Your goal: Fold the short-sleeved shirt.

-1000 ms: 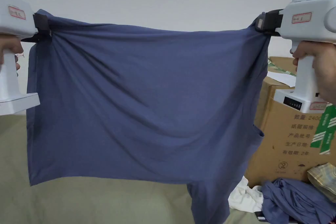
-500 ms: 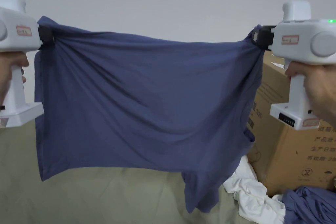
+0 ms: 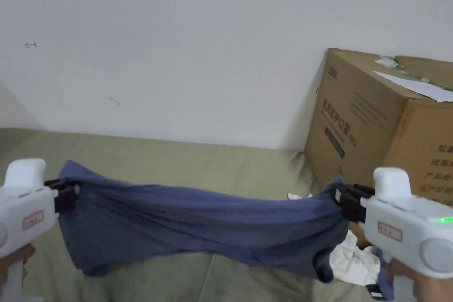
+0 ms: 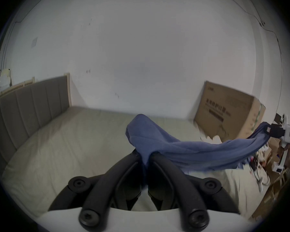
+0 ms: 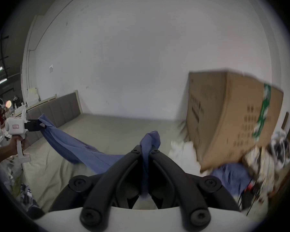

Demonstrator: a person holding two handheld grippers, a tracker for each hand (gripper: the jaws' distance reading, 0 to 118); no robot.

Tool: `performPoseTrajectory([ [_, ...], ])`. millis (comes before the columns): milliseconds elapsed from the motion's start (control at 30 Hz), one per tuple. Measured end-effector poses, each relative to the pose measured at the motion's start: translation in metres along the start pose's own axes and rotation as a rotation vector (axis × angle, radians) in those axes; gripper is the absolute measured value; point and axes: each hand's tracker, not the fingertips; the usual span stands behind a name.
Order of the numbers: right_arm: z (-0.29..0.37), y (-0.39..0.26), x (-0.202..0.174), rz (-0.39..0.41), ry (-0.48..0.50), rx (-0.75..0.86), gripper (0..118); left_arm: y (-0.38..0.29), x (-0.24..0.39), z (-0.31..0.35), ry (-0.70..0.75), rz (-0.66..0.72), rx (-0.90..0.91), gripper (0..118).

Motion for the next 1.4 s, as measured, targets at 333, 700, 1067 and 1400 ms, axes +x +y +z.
performPoseTrajectory([
  [333, 0.06, -0.226, -0.009, -0.071, 0.028, -0.353, 5, -0.197, -0.028, 0.063, 0.01, 0.025, -0.328, 7],
  [700, 0.094, -0.298, -0.028, -0.021, 0.04, -0.513, 5, -0.257, -0.043, 0.11, 0.035, 0.023, -0.43, 7],
  [1067, 0.089, -0.297, -0.03, 0.0, 0.039, -0.57, 6, -0.252, -0.04, 0.121, 0.06, 0.03, -0.464, 30],
  [1400, 0.087, -0.303, -0.029, -0.071, 0.017, -0.588, 6, -0.116, -0.011, 0.193, 0.102, 0.069, -0.103, 98],
])
